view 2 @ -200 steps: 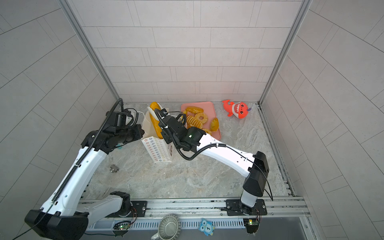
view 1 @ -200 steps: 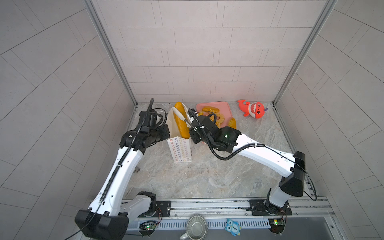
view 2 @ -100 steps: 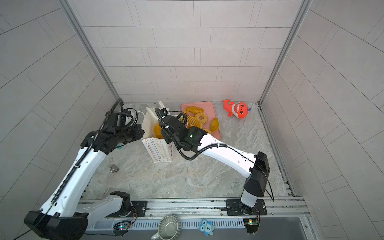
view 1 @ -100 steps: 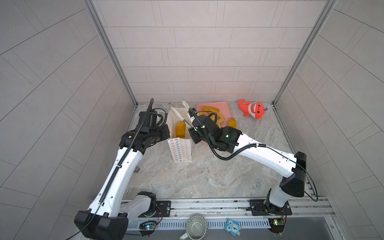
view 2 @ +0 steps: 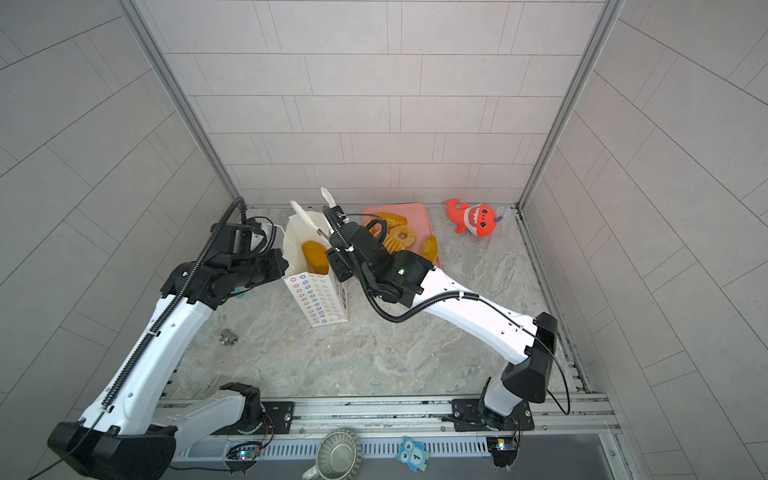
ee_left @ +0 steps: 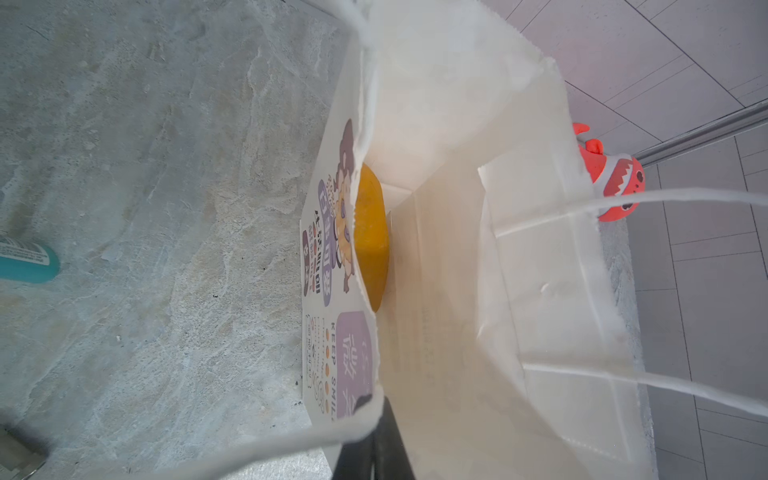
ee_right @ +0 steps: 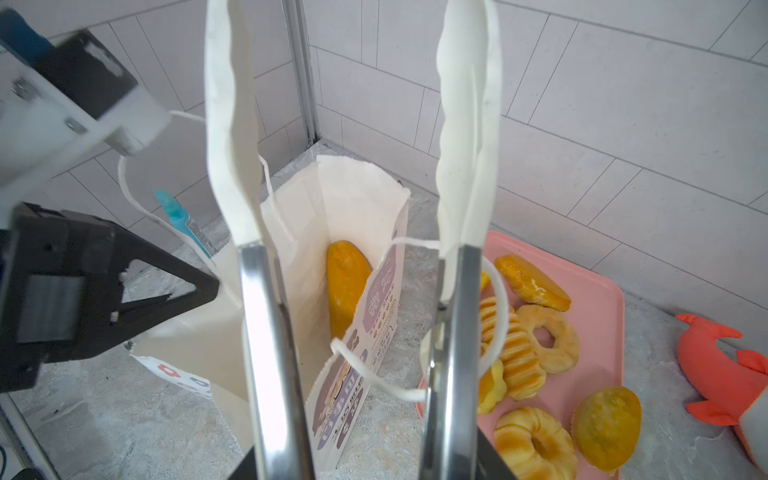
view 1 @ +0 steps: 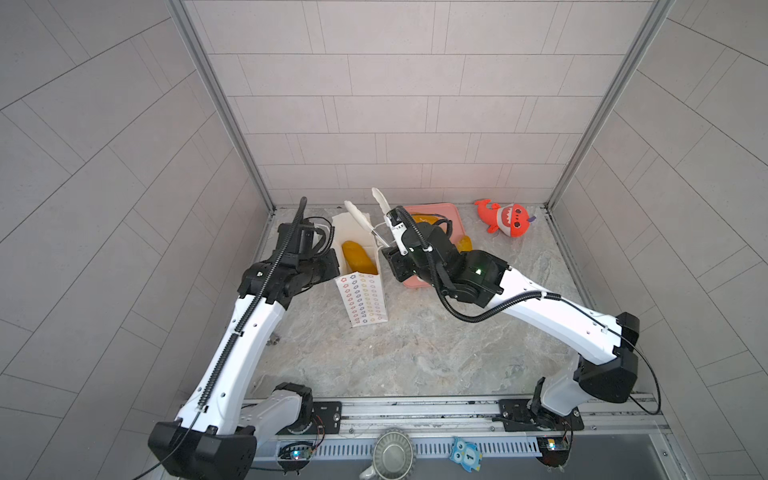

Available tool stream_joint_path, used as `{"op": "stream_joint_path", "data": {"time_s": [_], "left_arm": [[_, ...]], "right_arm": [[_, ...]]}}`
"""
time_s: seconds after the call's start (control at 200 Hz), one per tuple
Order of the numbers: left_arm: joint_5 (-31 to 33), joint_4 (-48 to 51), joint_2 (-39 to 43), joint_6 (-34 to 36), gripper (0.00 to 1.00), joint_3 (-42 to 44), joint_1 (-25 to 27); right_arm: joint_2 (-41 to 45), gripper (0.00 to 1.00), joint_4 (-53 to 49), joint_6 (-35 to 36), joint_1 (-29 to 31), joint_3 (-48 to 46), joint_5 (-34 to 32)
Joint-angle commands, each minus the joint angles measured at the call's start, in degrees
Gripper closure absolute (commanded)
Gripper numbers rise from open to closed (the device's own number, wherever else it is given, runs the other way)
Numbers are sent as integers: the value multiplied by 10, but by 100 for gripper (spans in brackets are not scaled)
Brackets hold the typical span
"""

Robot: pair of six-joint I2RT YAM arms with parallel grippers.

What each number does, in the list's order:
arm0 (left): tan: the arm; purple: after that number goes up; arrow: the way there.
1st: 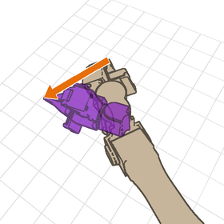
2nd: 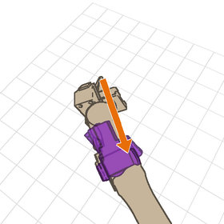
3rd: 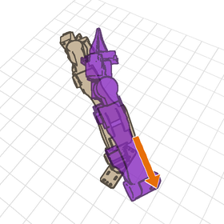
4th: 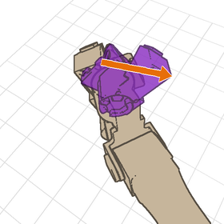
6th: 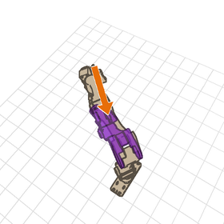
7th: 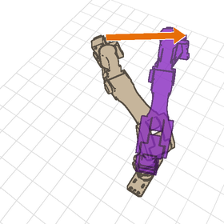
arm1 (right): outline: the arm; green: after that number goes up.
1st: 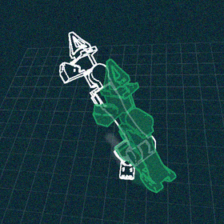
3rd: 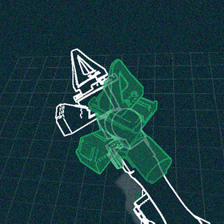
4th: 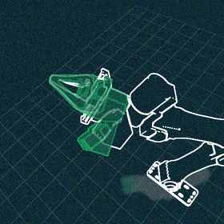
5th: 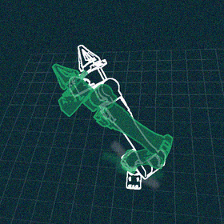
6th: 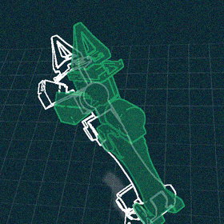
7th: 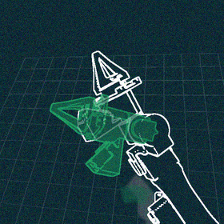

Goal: Place the fake bread into the paper bag
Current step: 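Open the tongs to release the loaf and withdraw the right gripper, then move the tongs with the right gripper back over the bread tray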

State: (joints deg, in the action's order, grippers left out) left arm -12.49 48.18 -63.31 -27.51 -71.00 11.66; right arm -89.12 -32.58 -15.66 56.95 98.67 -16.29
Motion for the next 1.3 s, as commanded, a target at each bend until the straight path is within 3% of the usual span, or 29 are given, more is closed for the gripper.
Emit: {"op": "stream_joint_path", "data": {"time_s": [0.0, 0.135, 0.29, 0.44, 0.67, 0.921, 1.291], "left_arm": [[7, -1, 9, 1, 94, -7, 2], [7, -1, 9, 1, 93, -10, 2], [5, -1, 8, 3, 88, -13, 2], [4, 2, 12, 7, 73, -17, 1], [12, 10, 16, 16, 55, -23, 1], [10, 6, 13, 20, 53, -18, 1], [11, 3, 14, 26, 53, -14, 2]], "right_arm": [[57, 47, 1, 14, -5, 23, -18], [101, 46, -7, 7, -43, 2, 7], [135, 49, -48, -24, -146, -30, 64], [142, 51, -116, -40, -246, -51, 132], [109, 55, -222, -22, -340, -88, 183], [108, 47, -225, -13, -355, -164, 173], [79, 45, -239, 6, -360, -177, 149]]}}
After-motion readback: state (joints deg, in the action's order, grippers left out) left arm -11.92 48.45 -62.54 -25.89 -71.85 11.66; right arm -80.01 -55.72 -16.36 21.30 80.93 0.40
